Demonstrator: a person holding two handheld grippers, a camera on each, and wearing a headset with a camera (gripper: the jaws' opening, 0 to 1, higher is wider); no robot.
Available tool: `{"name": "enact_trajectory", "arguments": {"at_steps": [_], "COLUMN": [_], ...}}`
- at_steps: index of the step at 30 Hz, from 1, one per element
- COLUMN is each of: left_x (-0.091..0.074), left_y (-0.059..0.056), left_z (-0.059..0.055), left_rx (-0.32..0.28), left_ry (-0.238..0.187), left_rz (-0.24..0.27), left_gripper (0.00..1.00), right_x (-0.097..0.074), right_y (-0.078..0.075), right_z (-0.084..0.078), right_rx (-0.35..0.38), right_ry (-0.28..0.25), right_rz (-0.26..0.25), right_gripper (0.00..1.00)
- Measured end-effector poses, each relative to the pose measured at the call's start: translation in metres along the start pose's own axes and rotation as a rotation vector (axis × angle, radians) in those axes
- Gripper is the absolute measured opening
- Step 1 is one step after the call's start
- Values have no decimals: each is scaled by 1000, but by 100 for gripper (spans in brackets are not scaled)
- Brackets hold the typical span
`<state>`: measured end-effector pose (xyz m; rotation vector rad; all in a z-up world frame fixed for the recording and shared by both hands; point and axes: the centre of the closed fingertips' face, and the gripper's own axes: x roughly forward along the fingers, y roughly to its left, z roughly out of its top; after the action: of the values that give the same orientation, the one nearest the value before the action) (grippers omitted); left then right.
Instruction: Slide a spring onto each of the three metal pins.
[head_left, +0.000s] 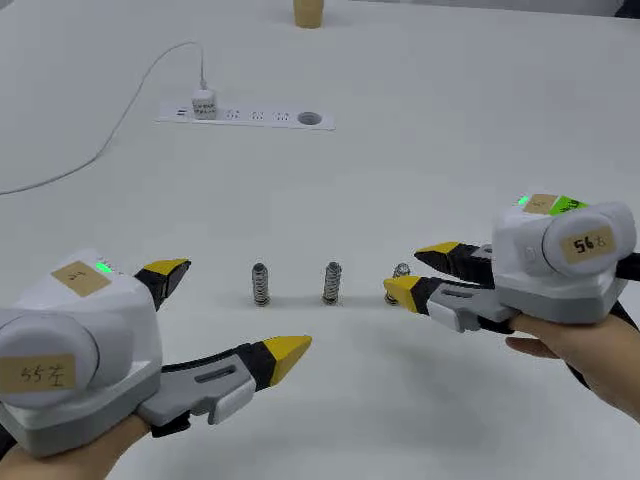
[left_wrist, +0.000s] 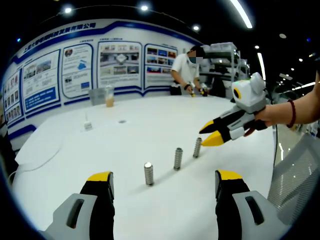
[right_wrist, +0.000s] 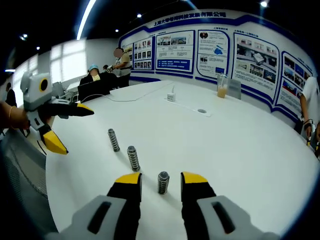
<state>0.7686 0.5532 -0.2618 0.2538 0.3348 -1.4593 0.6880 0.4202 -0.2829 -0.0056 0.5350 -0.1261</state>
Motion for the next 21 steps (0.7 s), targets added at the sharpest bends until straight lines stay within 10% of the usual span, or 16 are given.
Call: {"name": "enact_trajectory", "arguments": {"at_steps": [21], "left_x": [-23], "left_y": [7], "left_z": [-3], "left_rx": [-30], "left_ry": [42], "left_rz": [-10], "left_gripper": [88], "right_x": [-43], "right_y": [26], "right_z": [13], "right_rx": [109], "right_ry": [-49], "right_rz": [17], "right_gripper": [62]}}
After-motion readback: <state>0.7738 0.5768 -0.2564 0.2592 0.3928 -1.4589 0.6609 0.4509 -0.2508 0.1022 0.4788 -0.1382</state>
